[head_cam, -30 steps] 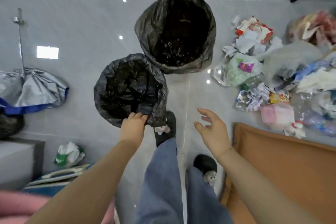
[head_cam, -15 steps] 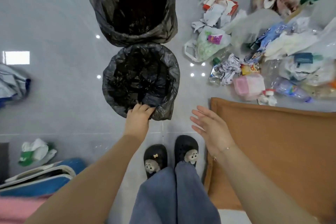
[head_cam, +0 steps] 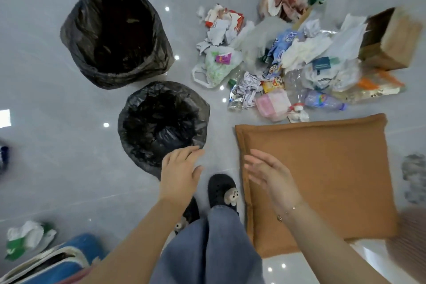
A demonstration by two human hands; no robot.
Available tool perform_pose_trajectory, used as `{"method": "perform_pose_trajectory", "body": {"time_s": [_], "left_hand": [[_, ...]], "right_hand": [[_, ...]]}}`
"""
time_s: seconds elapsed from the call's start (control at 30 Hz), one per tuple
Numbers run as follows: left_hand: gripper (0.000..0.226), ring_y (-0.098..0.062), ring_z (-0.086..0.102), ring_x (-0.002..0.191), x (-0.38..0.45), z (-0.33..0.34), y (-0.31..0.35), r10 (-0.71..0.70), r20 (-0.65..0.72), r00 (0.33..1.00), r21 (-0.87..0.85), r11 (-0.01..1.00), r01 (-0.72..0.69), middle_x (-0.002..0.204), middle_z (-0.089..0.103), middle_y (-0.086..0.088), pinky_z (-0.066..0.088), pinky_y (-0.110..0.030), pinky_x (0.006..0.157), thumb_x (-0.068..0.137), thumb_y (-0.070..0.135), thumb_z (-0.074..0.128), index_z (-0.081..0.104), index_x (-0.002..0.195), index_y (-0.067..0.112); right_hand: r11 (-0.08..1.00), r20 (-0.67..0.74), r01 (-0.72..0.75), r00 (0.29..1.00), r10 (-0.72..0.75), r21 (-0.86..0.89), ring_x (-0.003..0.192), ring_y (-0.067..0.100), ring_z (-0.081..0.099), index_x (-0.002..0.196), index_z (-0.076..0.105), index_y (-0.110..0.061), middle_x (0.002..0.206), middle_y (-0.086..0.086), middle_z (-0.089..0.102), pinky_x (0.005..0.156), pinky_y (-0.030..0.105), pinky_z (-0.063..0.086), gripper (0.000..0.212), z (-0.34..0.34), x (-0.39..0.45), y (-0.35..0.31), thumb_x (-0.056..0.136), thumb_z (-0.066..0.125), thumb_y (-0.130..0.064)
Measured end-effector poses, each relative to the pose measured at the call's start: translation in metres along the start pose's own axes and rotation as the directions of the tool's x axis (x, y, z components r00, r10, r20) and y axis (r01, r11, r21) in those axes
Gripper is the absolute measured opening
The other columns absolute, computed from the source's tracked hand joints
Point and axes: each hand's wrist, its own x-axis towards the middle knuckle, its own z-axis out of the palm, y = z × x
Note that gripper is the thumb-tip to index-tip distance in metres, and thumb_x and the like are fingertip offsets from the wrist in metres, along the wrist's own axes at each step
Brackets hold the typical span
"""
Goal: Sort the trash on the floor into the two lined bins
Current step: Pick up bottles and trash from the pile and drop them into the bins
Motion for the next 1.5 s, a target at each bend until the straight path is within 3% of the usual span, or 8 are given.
{"method": "perform_pose_trajectory", "body": {"time_s": [0.23,0.5,0.63,0.73,0.9,1.13,1.33,1.5], "left_hand": [[0.035,-0.013,0.049,0.116,0.045,-0.003,0.056,-0.167,0.078,0.983,-0.341,0.922,0.183,0.127,0.058,0.008,0.037,-0.022,0.101,0.091,0.019,0.063,0.061,0.126,0.021],[0.025,-0.009,0.060,0.103,0.123,0.024,0.102,-0.362,0.465,0.808,-0.849,0.077,0.523,0.112,0.066,0.001,0.049,-0.023,0.089,0.094,0.013,0.060,0.063,0.118,0.018],[0.024,-0.010,0.059,0.108,0.144,0.047,0.098,-0.248,0.622,0.743,-0.781,-0.265,0.566,0.116,0.065,0.002,0.049,-0.028,0.093,0.096,0.012,0.056,0.061,0.118,0.019],[0.025,-0.007,0.056,0.108,0.162,0.066,0.092,-0.234,0.559,0.795,-0.829,-0.162,0.535,0.110,0.063,0.008,0.044,-0.028,0.100,0.095,0.011,0.053,0.061,0.116,0.023],[0.038,0.006,0.052,0.085,0.201,0.101,0.094,-0.229,0.480,0.847,-0.876,-0.087,0.474,0.112,0.057,0.010,0.040,-0.003,0.064,0.096,0.003,0.044,0.056,0.129,0.020],[0.037,0.000,0.055,0.082,0.214,0.137,0.082,-0.284,0.396,0.873,-0.906,0.032,0.422,0.122,0.059,0.002,0.041,-0.006,0.054,0.092,0.001,0.047,0.060,0.121,0.020],[0.038,0.002,0.057,0.083,0.248,0.172,0.081,-0.409,-0.138,0.902,-0.923,0.383,0.032,0.092,0.063,0.013,0.043,-0.012,0.064,0.080,-0.007,0.048,0.063,0.087,0.028],[0.033,-0.004,0.055,0.095,0.267,0.236,0.104,-0.404,-0.246,0.881,-0.775,0.628,0.071,0.110,0.060,0.008,0.041,-0.017,0.079,0.083,0.004,0.063,0.062,0.102,0.031]], "right_hand": [[0.999,-0.033,0.040,0.999,-0.040,-0.011,0.086,0.015,0.066,0.107,0.064,-0.013,0.106,0.008,0.070,0.078,0.025,0.052,0.028,-0.022,0.040,-0.047,0.091,0.050,0.005],[0.933,0.029,0.180,0.983,-0.180,-0.312,0.090,0.019,0.065,0.112,0.062,-0.008,0.109,0.010,0.068,0.076,0.022,0.053,0.029,-0.017,0.149,-0.066,0.090,0.050,0.005],[0.450,0.320,0.423,0.903,-0.288,-0.787,0.090,0.016,0.058,0.117,0.060,-0.008,0.109,0.007,0.063,0.075,0.010,0.045,0.040,-0.028,0.208,-0.054,0.086,0.044,0.011],[0.096,0.440,0.451,0.890,-0.117,-0.887,0.090,0.013,0.056,0.120,0.061,-0.011,0.111,-0.001,0.060,0.068,0.002,0.038,0.038,-0.043,0.246,-0.070,0.087,0.049,0.005],[-0.101,0.466,0.459,0.883,-0.055,-0.882,0.096,0.006,0.057,0.120,0.060,-0.015,0.117,0.000,0.062,0.073,0.001,0.039,0.046,-0.035,0.288,-0.123,0.086,0.043,0.010],[-0.153,0.514,0.493,0.842,-0.164,-0.856,0.094,0.007,0.057,0.118,0.062,-0.016,0.107,-0.005,0.062,0.075,0.010,0.042,0.038,-0.034,0.323,-0.131,0.087,0.052,0.003],[-0.036,0.647,0.687,0.663,-0.376,-0.725,0.089,0.004,0.062,0.108,0.066,-0.022,0.106,-0.011,0.067,0.074,0.006,0.043,0.030,-0.086,0.370,-0.090,0.087,0.059,-0.002],[0.084,0.680,0.814,0.533,-0.504,-0.575,0.095,0.006,0.061,0.107,0.065,-0.023,0.107,-0.008,0.064,0.082,0.015,0.047,0.031,-0.124,0.414,-0.062,0.085,0.060,-0.001]]}}
